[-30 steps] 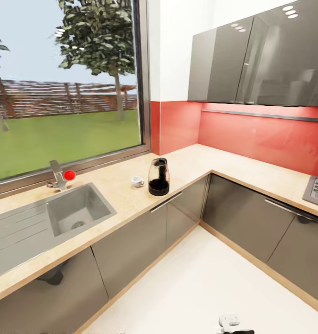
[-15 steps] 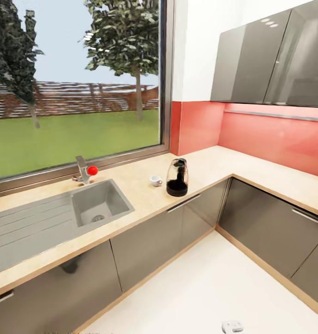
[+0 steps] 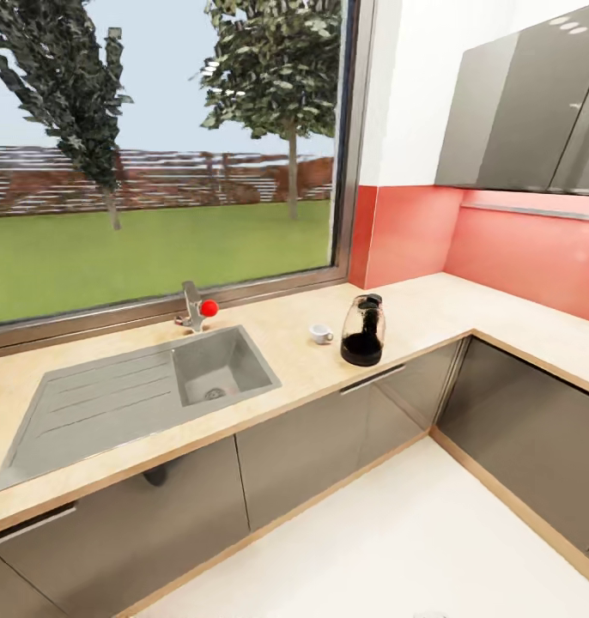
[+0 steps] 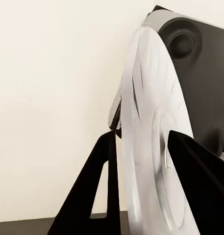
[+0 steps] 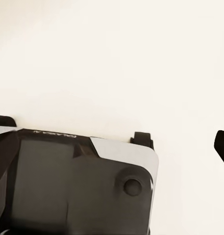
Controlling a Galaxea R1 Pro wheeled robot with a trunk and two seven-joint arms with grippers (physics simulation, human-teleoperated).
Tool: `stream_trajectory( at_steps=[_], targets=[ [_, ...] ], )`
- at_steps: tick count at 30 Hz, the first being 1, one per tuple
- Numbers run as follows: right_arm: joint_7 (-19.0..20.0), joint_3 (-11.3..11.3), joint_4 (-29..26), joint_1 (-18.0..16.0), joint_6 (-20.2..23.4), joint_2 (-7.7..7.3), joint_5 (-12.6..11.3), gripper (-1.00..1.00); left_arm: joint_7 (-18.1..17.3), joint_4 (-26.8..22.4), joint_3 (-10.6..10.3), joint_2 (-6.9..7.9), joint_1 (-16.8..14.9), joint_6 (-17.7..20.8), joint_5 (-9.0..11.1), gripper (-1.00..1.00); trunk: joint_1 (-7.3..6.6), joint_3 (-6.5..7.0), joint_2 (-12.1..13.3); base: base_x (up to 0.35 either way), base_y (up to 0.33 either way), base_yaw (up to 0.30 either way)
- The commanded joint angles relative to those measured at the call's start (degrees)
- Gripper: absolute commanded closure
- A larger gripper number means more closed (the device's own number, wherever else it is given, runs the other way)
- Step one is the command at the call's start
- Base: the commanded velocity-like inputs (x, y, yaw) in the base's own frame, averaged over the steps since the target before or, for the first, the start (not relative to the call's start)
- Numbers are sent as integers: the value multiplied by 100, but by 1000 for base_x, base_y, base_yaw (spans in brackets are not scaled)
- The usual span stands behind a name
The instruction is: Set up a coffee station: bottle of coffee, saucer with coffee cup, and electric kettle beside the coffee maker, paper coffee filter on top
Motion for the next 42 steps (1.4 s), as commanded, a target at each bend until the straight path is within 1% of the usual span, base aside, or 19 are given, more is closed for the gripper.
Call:
stream_trajectory(
  at_steps=[1, 3, 5, 11, 17, 28, 42],
  targets=[
    [17, 50, -11, 3, 35, -1, -60, -100, -22, 2, 34, -4, 0, -105, 0, 100, 3, -17, -12, -7, 7, 240],
    [18, 51, -12, 14, 34, 1, -58, -100, -22, 4, 36, -3, 1, -256, -5, 100, 3, -28, -12, -82, 82, 234],
    [30, 48, -12, 23, 38, -8, -59, -100, -22, 5, 37, -3, 0, -320, -7, 100, 3, -40, -12, -161, 173, 229],
    [31, 46, -7, 35, 42, -28, -62, -100, -22, 5, 37, 1, -1, -372, -8, 100, 3, -77, -12, -171, 240, 215],
    [28, 46, -9, 80, 42, -26, -57, -100, -22, 1, 37, -4, -9, -389, -8, 100, 3, -119, -12, -44, 210, 190],
    [27, 46, -14, 108, 42, -20, -72, -100, -22, -3, 44, -18, -25, -425, 0, 100, 3, -189, -12, -2, 15, 202],
    [19, 37, -15, 108, 44, -30, -100, -100, -22, -3, 46, -24, -28, -428, 2, 100, 3, -196, -12, 0, 0, 280]
  ],
)
